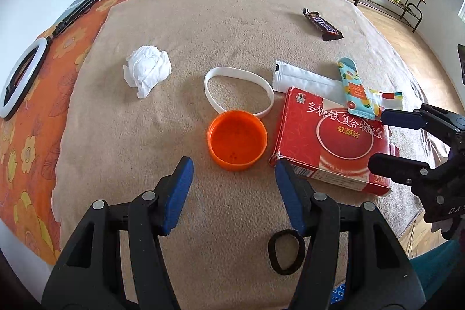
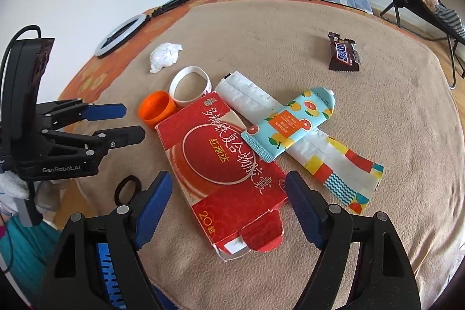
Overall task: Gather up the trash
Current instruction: 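Move the left tool to the orange cap while the right tool approaches the red box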
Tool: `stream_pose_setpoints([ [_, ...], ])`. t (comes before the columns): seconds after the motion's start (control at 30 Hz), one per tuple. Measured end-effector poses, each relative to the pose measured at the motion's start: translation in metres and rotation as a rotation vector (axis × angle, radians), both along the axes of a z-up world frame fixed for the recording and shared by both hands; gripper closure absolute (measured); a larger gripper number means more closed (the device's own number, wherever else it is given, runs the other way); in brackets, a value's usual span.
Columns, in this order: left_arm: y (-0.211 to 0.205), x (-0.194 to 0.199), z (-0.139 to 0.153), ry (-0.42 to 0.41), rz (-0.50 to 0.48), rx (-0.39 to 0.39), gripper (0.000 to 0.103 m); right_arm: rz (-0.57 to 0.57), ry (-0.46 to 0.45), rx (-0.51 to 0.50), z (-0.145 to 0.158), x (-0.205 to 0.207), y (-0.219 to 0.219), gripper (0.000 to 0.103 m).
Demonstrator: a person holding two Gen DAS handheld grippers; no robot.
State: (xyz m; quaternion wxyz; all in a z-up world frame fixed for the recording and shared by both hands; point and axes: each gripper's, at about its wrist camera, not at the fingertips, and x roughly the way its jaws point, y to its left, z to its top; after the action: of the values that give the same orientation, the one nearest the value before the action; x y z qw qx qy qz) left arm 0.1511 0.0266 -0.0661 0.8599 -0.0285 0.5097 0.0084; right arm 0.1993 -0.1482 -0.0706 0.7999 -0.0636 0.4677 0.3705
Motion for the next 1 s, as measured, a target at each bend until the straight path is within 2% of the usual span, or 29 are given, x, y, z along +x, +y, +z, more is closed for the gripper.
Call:
stream_pose_setpoints([
  [0.4,0.009,0.016,-0.007,0.007,0.018,-0.010,0.043,-0.002,0.048,0.010,-0.010,0.015,0.006,0.023],
  [0.53,0.012,0.016,-0.006,0.004,0.027,-0.003,0.049,0.023,0.078,0.017,-0.012,0.011,0.009,0.023],
  [0.63,0.014,0.013,-0.005,-0.002,0.036,0.019,0.050,0.051,0.093,0.019,-0.012,0.006,0.014,0.023],
  [0.83,0.016,0.012,-0.007,0.001,0.025,0.012,0.049,0.094,0.019,-0.056,-0.008,-0.011,0.027,0.023],
  [0.93,0.015,0.013,-0.008,0.003,0.029,0.008,0.042,0.120,-0.007,-0.080,-0.009,-0.017,0.031,0.023],
  [1.0,0.015,0.015,-0.009,0.006,0.032,0.003,0.042,0.132,-0.017,-0.101,-0.010,-0.020,0.034,0.022],
])
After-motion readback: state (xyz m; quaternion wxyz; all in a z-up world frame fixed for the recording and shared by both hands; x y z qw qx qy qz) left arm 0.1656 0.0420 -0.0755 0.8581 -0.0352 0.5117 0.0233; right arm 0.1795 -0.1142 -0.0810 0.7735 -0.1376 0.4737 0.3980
